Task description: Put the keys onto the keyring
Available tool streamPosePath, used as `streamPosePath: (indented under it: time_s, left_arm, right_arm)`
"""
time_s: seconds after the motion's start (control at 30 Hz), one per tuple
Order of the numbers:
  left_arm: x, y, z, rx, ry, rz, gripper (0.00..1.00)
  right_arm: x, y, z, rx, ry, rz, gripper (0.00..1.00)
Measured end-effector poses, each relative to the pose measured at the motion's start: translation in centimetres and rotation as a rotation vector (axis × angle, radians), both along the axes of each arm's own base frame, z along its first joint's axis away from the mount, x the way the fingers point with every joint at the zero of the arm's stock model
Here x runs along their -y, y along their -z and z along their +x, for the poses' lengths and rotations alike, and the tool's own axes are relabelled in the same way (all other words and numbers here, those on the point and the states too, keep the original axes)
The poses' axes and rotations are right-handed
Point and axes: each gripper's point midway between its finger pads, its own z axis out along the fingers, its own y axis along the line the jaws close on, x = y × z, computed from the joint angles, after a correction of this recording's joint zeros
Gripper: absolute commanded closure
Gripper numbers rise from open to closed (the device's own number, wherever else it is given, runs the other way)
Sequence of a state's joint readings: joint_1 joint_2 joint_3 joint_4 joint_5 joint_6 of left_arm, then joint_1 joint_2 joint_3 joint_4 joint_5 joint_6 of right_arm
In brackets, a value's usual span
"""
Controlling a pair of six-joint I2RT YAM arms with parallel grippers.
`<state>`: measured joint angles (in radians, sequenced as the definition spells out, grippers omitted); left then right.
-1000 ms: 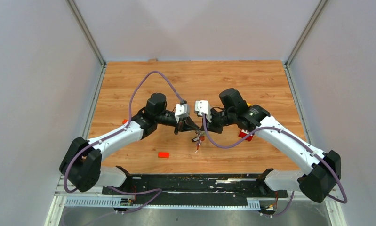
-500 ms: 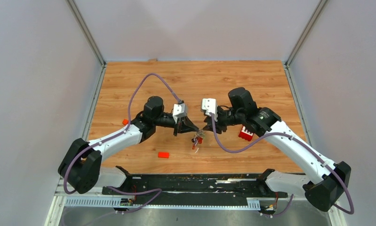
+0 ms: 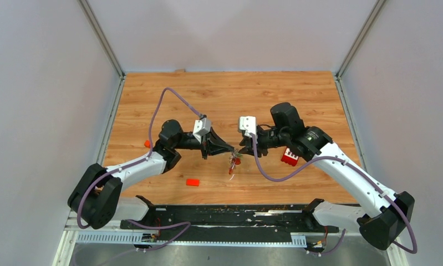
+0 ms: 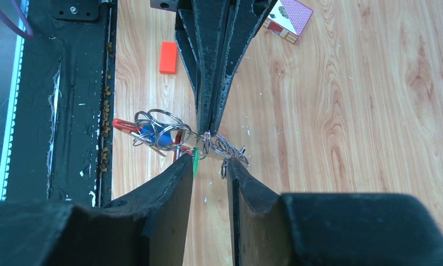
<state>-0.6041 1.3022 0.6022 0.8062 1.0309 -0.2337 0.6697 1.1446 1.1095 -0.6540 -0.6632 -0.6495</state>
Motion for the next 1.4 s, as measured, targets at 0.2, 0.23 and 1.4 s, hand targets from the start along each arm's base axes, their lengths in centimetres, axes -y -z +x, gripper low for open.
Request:
streamPosePath:
  time_s: [0.2,0.23,1.4]
  left_arm:
    - [-0.1,-1.3,-0.6,0.002,0.015,-0.055,1.0]
    - [-0.1,-1.4,-0.6,0.001,0.016,-0.06,1.0]
    - [-0.2,-1.0,-0.5,-0.005,0.012,-0.05,1.0]
  right_arm:
    - [-0.2,0.0,-0.3,-0.008,-0.017,0.009,0.77]
    - [-0.2,0.0,-0.4,-0.011,-0.019,0.009,0.77]
    - [-0.9,0.6,-0.5,-0.045,-0.054,0.022,1.0]
